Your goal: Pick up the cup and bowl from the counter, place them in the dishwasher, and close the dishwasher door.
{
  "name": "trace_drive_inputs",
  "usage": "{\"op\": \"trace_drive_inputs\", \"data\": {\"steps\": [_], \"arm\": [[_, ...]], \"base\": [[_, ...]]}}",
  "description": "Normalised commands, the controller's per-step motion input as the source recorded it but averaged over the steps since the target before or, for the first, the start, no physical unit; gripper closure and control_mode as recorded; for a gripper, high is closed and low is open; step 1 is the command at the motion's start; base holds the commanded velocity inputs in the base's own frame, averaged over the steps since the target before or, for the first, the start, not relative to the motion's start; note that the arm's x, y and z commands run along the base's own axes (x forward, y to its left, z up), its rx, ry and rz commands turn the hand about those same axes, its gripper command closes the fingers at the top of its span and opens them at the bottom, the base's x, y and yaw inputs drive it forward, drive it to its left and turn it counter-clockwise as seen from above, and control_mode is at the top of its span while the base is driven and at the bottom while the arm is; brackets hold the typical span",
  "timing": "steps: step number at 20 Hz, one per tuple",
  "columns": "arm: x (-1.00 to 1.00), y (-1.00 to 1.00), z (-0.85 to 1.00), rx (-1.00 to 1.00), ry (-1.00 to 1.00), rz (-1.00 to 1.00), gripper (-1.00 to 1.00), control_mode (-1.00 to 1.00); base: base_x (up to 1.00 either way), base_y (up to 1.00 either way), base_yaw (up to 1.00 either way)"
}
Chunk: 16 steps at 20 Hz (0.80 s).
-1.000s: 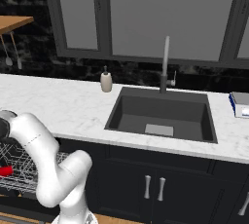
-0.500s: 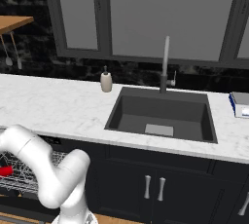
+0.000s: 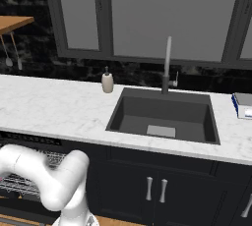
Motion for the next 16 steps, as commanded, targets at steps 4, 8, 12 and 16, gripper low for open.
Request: {"op": "trace_drive_inputs", "data": {"steps": [4, 8, 12, 16], "arm": [[0.0, 0.07, -1.0, 0.0, -0.26, 0.0, -1.0, -1.0], [0.02, 0.15, -0.92, 0.0, -0.31, 0.0, -1.0, -1.0], [0.03, 0.04, -0.83, -0.01, -0.18, 0.0, -1.0, -1.0], [0.0, -0.21, -0.69, -0.05, -0.03, -0.09, -1.0, -1.0]], "base": [[0.0, 0.0, 0.0], [0.0, 0.0, 0.0], [0.0, 0.0, 0.0], [0.0, 0.0, 0.0]]}}
